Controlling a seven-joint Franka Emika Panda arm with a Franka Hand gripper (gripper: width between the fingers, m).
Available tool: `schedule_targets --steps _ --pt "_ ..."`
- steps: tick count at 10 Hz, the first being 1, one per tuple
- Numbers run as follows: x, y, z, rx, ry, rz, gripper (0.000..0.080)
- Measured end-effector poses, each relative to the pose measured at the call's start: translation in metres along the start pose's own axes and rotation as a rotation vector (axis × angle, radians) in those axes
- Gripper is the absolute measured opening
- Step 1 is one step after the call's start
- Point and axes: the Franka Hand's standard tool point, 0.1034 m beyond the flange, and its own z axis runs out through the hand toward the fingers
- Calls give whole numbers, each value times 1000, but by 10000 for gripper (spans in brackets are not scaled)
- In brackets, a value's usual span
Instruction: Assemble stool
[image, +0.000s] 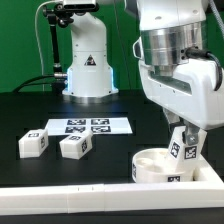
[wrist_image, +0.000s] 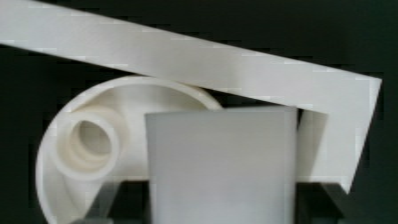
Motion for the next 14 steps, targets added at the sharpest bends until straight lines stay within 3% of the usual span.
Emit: schedule_targets --steps 1,5,6,7,10,12,13,14 --pt "-1 -2 0 14 -5 67 340" --pt "-3 -2 1 16 -19 172 340" --pt "-3 -2 0 16 -19 160 516" --pt "-3 -4 -5 24 -20 140 608" --pt "-7 -13 -27 58 -25 101 648" --pt "-8 -12 -24 54 -24 73 649" --pt "-9 -10 -21 44 -12 15 649" --pt "-13 -8 -13 18 12 -94 649"
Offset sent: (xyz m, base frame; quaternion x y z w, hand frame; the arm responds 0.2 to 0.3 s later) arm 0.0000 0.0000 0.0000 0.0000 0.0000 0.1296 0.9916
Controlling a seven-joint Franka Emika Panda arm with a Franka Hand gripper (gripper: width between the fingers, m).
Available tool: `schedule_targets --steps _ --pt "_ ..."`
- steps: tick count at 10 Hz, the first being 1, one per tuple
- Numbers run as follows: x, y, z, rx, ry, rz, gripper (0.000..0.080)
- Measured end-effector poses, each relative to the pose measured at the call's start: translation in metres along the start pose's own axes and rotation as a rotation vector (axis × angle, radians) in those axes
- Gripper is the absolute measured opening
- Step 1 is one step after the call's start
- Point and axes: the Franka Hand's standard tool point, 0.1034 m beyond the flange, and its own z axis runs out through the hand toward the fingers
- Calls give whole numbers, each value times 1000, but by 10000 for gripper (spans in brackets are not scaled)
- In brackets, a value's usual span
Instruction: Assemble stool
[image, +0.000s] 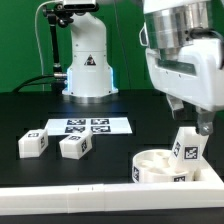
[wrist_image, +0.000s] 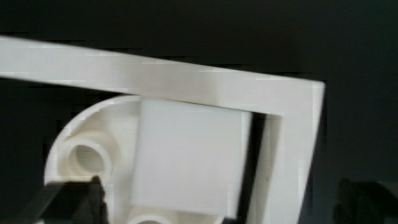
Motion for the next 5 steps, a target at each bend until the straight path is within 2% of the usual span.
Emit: schedule_targets --steps 4,5 --pt "-13 -5 -3 -44 36 -501 649" --pt "-15 -8 -7 -43 33 -544 649"
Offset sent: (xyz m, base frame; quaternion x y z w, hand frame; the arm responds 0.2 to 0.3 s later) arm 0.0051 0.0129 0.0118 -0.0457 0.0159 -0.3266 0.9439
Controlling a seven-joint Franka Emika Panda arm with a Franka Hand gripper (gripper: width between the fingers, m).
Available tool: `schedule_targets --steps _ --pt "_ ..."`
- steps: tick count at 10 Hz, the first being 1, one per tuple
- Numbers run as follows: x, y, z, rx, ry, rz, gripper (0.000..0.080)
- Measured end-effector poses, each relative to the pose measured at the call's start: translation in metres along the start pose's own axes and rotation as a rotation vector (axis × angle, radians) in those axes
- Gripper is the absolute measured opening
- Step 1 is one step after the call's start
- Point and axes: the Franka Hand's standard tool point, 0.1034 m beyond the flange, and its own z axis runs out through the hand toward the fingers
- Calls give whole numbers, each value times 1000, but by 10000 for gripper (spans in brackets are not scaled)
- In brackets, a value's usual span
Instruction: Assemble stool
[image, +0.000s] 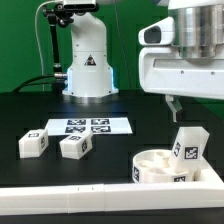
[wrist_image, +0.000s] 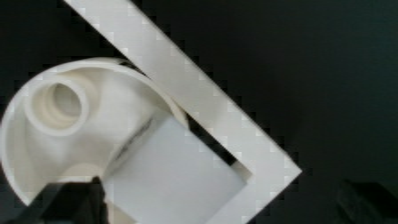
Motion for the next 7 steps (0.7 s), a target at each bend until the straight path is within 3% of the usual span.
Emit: schedule_targets --steps 5,7 --pt "4 0 -2 3 4 -356 649" --pt "4 0 -3 -15 21 -589 649"
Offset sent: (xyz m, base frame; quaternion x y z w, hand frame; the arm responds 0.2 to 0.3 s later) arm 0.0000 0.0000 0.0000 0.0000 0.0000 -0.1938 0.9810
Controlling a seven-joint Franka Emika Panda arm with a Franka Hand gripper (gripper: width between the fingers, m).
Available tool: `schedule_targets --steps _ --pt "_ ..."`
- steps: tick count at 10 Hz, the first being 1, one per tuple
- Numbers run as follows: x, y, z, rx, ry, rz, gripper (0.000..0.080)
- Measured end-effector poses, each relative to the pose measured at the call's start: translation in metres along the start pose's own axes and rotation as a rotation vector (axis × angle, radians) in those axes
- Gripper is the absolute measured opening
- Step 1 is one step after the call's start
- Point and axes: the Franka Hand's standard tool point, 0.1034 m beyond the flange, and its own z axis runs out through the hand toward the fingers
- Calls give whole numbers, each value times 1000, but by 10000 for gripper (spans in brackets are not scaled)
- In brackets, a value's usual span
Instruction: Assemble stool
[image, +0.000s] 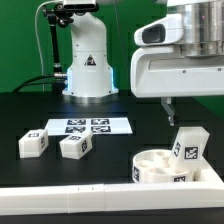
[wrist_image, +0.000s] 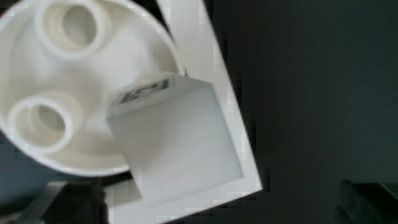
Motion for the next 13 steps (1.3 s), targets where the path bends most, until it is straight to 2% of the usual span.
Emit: schedule_targets --steps 4,11,12,13 --pt "5 3 -1 -13 31 -471 649" --pt "8 10 0 -32 25 -869 649" --pt "8 11 0 -38 29 -940 649" --pt "7 14 4 -60 55 -1043 649"
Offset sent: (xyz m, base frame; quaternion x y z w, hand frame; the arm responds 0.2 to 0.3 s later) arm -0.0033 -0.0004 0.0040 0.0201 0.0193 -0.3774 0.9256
